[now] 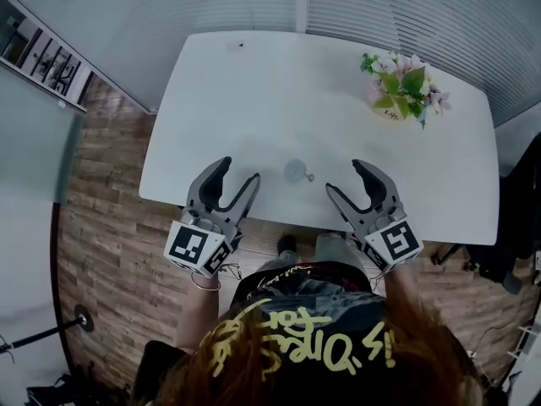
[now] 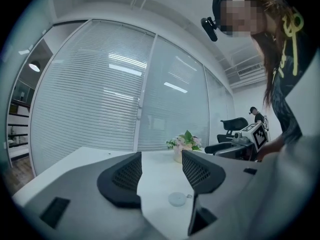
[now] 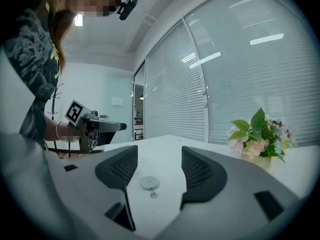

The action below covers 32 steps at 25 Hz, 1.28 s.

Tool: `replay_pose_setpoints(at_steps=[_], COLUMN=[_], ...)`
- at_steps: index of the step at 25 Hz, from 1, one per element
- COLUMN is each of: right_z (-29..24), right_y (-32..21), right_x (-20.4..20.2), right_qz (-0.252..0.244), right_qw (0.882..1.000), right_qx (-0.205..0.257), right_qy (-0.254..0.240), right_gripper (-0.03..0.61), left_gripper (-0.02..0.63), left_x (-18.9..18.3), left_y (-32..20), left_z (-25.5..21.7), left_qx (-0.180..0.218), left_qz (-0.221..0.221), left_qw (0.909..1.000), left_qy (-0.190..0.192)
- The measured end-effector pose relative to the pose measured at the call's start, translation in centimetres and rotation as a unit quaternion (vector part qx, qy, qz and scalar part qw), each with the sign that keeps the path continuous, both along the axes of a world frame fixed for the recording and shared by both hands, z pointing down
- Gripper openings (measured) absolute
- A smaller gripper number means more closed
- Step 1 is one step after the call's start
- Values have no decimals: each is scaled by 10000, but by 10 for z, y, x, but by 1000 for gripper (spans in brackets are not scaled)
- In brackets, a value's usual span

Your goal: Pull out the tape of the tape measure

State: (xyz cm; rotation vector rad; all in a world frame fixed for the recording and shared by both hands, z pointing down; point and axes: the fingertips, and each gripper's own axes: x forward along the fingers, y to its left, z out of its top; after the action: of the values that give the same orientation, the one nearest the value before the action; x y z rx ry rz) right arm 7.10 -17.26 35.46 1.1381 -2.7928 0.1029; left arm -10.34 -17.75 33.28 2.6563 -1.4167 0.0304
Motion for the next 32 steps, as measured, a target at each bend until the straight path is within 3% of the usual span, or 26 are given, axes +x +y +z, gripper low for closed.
replay_pose_setpoints(at_steps=[6, 11, 20, 32], right_z=[31, 72, 126, 153], right_y=[-9, -15, -28, -28], right_x=[-19, -42, -68, -86], right_qz=[-631, -949, -1111, -1292], right_qw=[9965, 9871, 9635, 9387], right_qx=[-399, -772, -1182, -1708], right_qy=[377, 1033, 2130, 2700], right_gripper=[276, 276, 276, 276], left_gripper=[244, 244, 244, 244], left_x=[-3, -4, -21, -22], left_y=[-2, 5, 14, 13], left_z=[9, 16, 23, 20], left_qx=[-81, -166, -250, -213], left_qz=[-207, -161, -152, 104], left_qw=[9997, 9996, 9995, 9997], left_qy=[126, 163, 101, -62])
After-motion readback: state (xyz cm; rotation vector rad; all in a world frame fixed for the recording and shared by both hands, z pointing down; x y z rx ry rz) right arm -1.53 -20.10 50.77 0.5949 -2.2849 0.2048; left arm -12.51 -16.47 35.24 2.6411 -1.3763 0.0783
